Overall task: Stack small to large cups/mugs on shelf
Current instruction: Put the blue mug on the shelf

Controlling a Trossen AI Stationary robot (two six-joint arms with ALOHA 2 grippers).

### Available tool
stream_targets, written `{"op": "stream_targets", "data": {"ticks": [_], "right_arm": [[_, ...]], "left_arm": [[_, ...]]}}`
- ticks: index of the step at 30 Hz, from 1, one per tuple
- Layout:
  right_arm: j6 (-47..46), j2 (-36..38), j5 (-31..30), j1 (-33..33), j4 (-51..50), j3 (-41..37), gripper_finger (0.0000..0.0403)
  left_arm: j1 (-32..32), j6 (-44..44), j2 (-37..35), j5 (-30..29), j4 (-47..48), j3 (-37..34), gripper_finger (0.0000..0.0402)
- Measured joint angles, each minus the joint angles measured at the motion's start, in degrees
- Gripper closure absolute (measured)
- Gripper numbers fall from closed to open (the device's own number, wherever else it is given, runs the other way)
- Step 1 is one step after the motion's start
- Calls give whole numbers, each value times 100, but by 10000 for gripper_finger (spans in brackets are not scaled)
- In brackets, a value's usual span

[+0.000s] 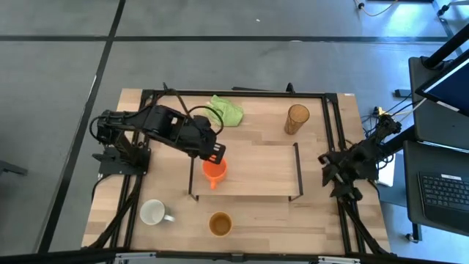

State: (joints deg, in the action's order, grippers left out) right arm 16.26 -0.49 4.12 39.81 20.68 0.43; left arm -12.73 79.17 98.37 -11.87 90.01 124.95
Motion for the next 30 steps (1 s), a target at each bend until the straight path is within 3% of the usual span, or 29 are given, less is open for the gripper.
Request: {"op": "stream_targets", "data": {"ticks": [6, 13, 17, 22, 26, 28, 30], "right_arm": [[-1105, 0, 3, 0, 1107, 0, 203], [-1765, 0, 3, 0, 2245, 2, 203], [-2184, 1, -377, 0, 3323, 4, 203], [-1153, 0, -974, 0, 4214, 13, 203], [-1702, 0, -1246, 0, 4317, 82, 203], [-1906, 0, -1842, 2, 3886, 252, 203], [-1916, -62, -2636, 2, 2780, 595, 203]], "left_arm": [[-46, -156, 0, -263, -1, 264, 336], [-48, -328, -4, -256, 1, 345, 333], [-48, -332, -4, -209, 1, 345, 334], [-48, -444, -4, -150, 1, 345, 337], [-48, -624, -4, -218, 1, 345, 337], [-48, -731, -4, -242, 1, 345, 337], [-48, -780, -4, -242, 1, 345, 337]]}}
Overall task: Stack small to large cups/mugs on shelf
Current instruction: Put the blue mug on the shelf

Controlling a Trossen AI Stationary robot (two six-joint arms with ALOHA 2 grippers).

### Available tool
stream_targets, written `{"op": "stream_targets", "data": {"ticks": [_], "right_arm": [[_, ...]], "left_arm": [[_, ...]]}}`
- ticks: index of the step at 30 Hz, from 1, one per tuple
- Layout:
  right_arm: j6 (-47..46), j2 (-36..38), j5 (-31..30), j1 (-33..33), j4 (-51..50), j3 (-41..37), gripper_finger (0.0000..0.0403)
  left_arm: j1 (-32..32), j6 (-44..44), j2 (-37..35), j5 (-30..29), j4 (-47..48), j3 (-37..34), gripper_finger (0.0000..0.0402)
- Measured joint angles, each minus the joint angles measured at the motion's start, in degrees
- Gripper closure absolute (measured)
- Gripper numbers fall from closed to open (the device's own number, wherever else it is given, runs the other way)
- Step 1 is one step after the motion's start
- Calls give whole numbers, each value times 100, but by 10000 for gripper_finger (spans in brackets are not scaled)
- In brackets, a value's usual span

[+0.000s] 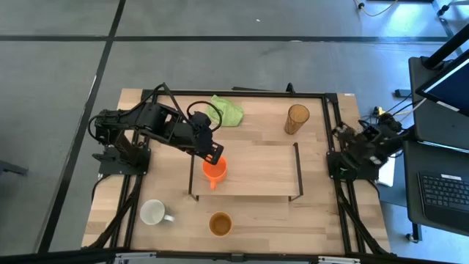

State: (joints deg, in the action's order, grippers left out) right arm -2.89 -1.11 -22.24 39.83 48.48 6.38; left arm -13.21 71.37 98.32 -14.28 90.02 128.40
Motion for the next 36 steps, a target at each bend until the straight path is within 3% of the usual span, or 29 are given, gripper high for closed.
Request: {"op": "stream_targets", "data": {"ticks": [4, 9, 13, 19, 23, 28, 30, 36], "right_arm": [[-309, -376, -1181, 0, -1972, 1093, 203], [311, -1260, -1748, -2, -3666, 2697, 203], [917, -2131, -2083, 0, -4413, 3731, 203], [433, -3383, -2368, 0, -5078, 4956, 203], [-230, -4062, -1970, 2, -5731, 5502, 203], [-624, -4744, -335, 4, -5636, 5774, 203], [-767, -4977, -171, 3, -5472, 5832, 203], [-1201, -5593, -412, -108, -5187, 5840, 203]], "left_arm": [[2, -101, -10, 0, 0, 0, 337], [34, -325, -91, -4, 0, -2, 337], [33, -707, -146, -6, 0, -4, 337], [-148, -936, -162, 463, -2, -4, 337], [-520, -939, -162, 636, 0, -4, 337], [-963, -1333, -162, 439, 0, -4, 337], [-1145, -1483, -162, 300, 0, -4, 337], [-1405, -1790, -162, 133, 0, -4, 337]]}}
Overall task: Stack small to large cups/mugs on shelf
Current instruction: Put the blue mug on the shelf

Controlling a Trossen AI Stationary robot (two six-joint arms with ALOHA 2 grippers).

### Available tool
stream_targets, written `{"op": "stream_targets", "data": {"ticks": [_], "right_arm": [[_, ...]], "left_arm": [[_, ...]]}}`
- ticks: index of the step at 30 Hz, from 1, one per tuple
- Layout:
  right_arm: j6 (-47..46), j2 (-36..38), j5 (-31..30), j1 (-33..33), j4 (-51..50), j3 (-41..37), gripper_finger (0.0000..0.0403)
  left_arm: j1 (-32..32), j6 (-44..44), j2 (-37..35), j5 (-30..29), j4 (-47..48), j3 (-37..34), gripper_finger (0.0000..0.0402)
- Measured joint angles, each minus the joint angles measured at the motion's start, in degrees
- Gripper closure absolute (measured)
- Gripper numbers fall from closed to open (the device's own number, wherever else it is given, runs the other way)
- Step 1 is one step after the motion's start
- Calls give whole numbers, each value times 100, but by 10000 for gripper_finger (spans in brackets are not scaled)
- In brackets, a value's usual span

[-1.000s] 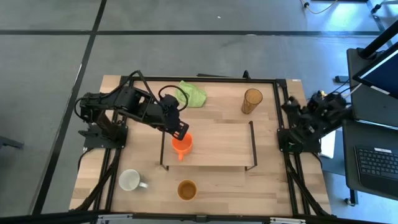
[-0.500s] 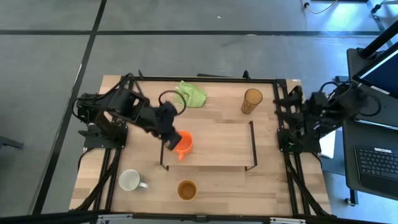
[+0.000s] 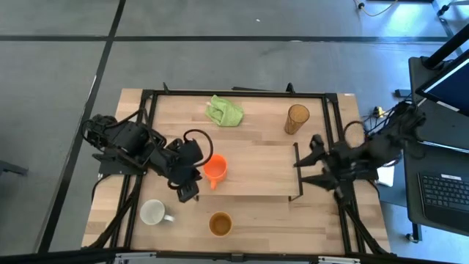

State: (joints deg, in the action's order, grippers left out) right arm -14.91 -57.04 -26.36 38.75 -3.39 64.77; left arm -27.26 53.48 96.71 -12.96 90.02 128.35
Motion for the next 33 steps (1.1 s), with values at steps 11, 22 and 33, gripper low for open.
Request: {"op": "stream_targets", "data": {"ticks": [11, 22, 33], "right_arm": [[-583, -796, -152, -187, 317, 0, 203], [180, -1954, -403, -204, -1529, 1576, 203], [95, -3579, -397, -442, -4424, 4392, 203]], "left_arm": [[-418, -311, 0, 8, -2, 0, 337], [-789, -456, 2, -422, -2, 0, 337], [-955, -429, 2, -317, -2, 0, 337]]}}
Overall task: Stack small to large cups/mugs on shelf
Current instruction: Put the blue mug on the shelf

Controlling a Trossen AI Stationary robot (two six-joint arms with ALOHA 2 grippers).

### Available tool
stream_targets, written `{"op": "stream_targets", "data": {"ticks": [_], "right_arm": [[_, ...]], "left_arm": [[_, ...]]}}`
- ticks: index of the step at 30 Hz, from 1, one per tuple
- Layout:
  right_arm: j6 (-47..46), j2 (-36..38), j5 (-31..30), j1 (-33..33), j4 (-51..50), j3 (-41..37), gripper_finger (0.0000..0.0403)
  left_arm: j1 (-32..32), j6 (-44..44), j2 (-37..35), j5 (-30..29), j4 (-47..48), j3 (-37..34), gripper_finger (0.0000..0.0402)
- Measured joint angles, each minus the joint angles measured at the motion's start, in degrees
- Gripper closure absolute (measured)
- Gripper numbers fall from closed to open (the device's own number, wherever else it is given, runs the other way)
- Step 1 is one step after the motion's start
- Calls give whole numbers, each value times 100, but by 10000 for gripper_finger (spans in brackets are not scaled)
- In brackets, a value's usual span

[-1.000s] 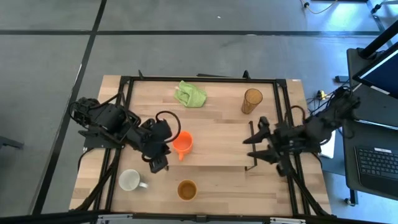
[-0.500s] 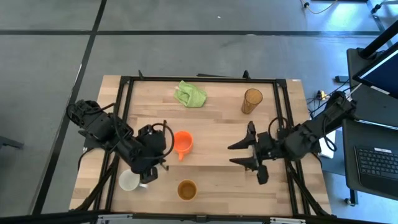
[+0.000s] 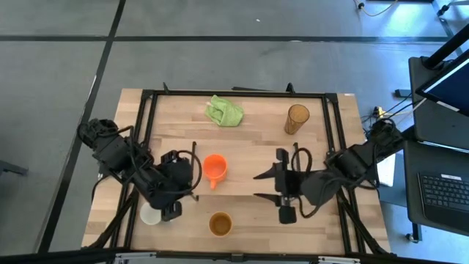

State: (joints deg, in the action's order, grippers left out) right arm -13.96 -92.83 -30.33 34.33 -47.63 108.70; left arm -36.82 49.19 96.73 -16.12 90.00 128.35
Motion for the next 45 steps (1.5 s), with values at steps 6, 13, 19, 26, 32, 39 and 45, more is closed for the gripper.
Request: {"op": "stream_targets", "data": {"ticks": [6, 13, 19, 26, 32, 39, 45], "right_arm": [[-258, -634, 32, -1, -963, 888, 203], [-386, -1062, 345, 119, -1029, 1293, 203], [-1244, -1266, 327, 206, -913, 1319, 203], [-2663, -1505, -275, 381, -5, 1319, 203], [-3372, -1789, -460, 369, 1036, 1319, 203], [-3840, -1941, -445, 613, 917, 1308, 203], [-4174, -1978, -479, 889, 620, 1243, 203]], "left_arm": [[-255, 17, 0, 50, 2, -1, 337], [-585, 407, 0, 70, 0, -2, 337], [-918, 205, 0, 64, 2, -2, 337], [-1544, -552, 0, 61, 0, -4, 337], [-2093, -1103, 0, 9, 2, -4, 337], [-2507, -1708, 2, 9, 2, -4, 337], [-2527, -859, 1, -283, 2, -4, 337]]}}
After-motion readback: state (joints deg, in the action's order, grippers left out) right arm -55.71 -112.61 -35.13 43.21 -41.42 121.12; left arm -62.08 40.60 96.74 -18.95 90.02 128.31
